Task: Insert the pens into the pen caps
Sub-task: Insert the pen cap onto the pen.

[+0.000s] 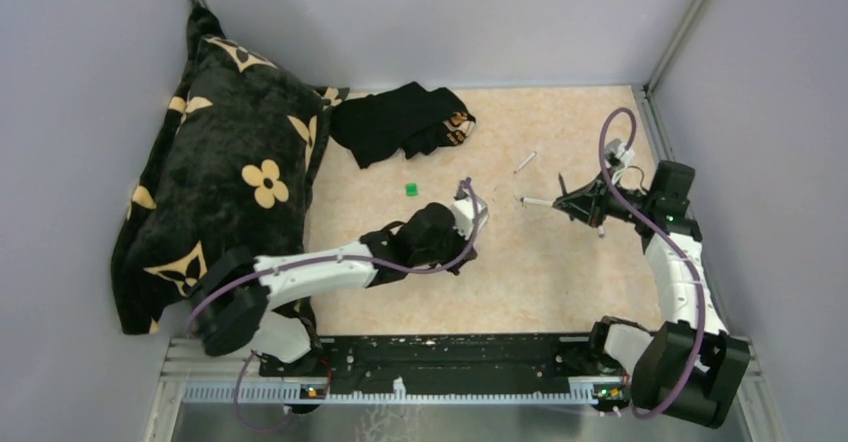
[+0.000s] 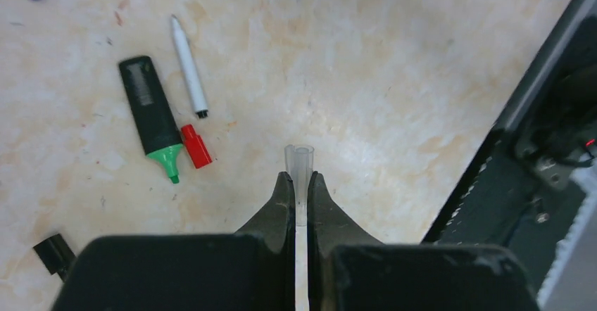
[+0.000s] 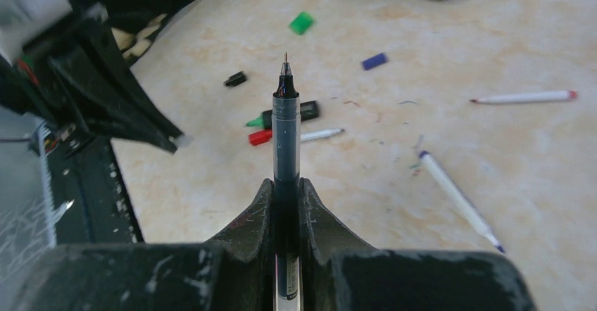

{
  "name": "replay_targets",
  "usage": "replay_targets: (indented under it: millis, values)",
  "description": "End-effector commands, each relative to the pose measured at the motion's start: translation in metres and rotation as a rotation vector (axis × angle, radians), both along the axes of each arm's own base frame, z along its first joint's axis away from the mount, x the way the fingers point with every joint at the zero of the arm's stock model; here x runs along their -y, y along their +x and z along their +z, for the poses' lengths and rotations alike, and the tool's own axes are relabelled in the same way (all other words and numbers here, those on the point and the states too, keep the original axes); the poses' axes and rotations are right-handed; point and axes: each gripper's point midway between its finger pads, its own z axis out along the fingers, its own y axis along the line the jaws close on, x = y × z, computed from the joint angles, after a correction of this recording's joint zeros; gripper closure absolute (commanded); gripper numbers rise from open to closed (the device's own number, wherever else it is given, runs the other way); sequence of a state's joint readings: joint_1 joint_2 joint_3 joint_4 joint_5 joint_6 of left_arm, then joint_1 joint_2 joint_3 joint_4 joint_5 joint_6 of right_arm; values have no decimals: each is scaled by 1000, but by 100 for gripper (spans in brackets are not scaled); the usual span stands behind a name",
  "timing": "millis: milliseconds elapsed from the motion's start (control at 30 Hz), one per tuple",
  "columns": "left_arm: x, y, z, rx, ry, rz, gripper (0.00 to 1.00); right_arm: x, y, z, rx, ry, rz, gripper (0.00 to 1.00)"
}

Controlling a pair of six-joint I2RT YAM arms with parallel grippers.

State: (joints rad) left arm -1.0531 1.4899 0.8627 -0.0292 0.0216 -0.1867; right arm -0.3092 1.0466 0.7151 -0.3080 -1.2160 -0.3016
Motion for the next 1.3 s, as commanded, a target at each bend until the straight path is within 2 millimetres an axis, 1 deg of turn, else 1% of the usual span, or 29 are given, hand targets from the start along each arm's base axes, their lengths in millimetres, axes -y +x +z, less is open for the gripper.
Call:
replay_targets:
  millis: [0,33,67,133,200,233,300,467,533,633,733,900,1067,1267]
  values:
    - [-5,21,86,109,-395,220,100,-44,-27,3,57,41,224,100]
    - [-13,23,100,136,-465,254,100,-52,-33,4,58,55,264,100]
    - [-22,25,118,170,-554,291,100,-59,-37,4,54,65,291,100]
    - [-40,26,142,207,-692,354,100,-72,-45,7,45,86,340,100]
    - [-54,24,163,230,-819,391,100,-83,-53,10,17,120,388,100]
    - [-59,24,170,235,-870,405,100,-87,-56,10,-6,138,402,100]
    - [-64,24,184,233,-960,426,100,-100,-64,12,-33,162,449,100]
    - [-64,28,220,223,-1137,451,100,-125,-82,16,-78,184,552,100]
    - [-58,30,231,215,-1191,441,100,-135,-90,16,-85,180,592,100]
    - [-48,31,247,210,-1271,411,100,-142,-92,18,-92,175,605,100]
    - [-39,35,252,200,-1315,400,100,-146,-92,20,-98,179,606,100]
    - [-28,38,253,185,-1363,379,100,-151,-94,20,-108,183,609,100]
    - [-19,37,248,159,-1370,357,100,-153,-92,22,-110,186,602,100]
    - [-14,36,242,144,-1359,353,100,-154,-90,25,-109,190,591,100]
